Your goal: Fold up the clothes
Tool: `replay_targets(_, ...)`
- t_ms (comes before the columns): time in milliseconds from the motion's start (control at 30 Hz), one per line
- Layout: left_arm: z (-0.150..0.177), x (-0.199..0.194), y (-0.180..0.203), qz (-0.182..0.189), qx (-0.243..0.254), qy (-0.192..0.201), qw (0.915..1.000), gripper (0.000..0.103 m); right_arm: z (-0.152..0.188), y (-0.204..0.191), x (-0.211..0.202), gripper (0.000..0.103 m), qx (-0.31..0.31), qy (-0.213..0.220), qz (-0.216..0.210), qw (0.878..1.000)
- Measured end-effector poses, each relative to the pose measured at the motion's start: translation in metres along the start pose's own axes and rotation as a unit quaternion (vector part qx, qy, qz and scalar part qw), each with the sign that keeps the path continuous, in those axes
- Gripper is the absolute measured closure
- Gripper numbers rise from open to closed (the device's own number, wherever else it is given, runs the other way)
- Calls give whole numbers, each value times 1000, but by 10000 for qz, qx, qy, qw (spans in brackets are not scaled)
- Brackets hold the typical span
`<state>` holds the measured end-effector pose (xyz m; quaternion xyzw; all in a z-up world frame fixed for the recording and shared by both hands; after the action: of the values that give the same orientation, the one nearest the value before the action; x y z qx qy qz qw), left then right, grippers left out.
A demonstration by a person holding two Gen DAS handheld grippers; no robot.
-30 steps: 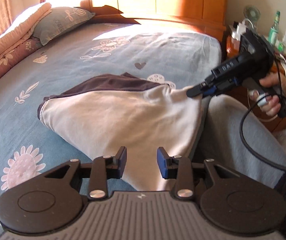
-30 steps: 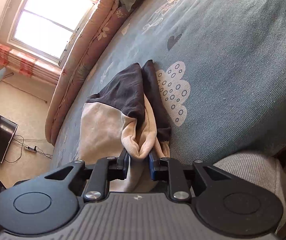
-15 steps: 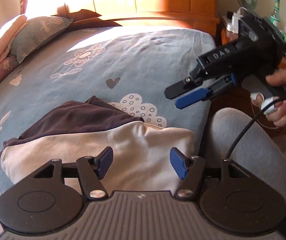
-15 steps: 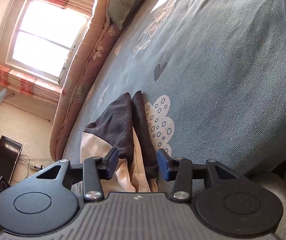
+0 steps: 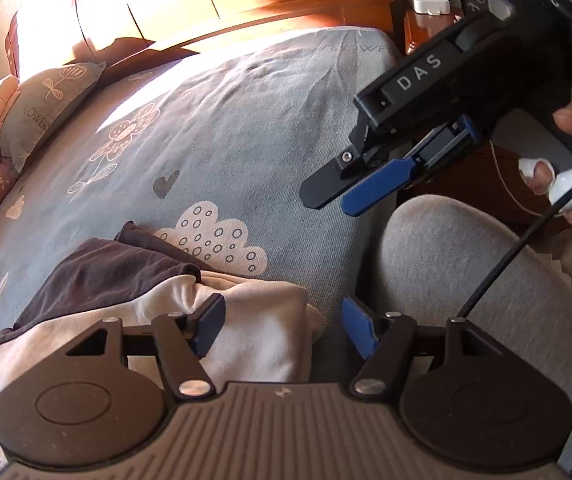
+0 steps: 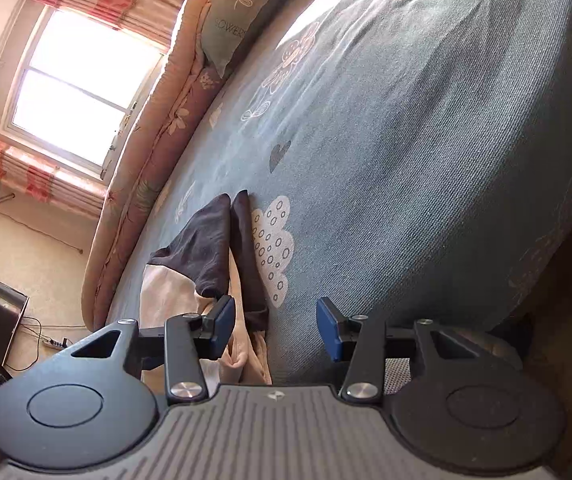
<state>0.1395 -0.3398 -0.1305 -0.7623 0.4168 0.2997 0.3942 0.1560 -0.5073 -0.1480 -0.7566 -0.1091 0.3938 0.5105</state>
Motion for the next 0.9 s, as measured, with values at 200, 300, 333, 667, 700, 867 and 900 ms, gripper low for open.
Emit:
replay_targets(200,-2,-6,-11,-102,-358,-87,9993,48,2,-1,2,48,-72,-29,-5,10000)
replay_targets(300,-7,-9,-14,259,-905,9,9956,51,5,0,3,48,-115,-52,-21,9999)
replay_targets(333,-6,-8,-15,286,-995,-26,9946,53,5,2,2,48,-113,-48,-16,9999)
replay_targets(667,4,14,7,-852,155,-566,9946,64,9,7,-11,48,-25,47,-178,9998)
replay_targets(700,4,17,10,-1023,301,-601,9925,69,9,8,-13,48,-16,57,-195,9998)
replay_targets(867,1,14,14,-1222,360,-552,9903,95,15,7,-15,48,-75,29,-229,9997)
replay_targets(900,1,9,10,-1156,187,-494,9919,97,16,6,-15,48,-84,8,-244,9997)
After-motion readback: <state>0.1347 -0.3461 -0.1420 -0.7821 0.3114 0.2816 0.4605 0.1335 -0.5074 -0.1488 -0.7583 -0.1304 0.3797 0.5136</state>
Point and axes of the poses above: each gripper's, at about its wrist camera, not at the fingertips, and x roughly the way its jaws point, y to its right, z to its underside, the point moved 9 cm from there along x, roughly the way its jaws point, and after that the axes turned 12 degrees about x, right-handed, at the moved point
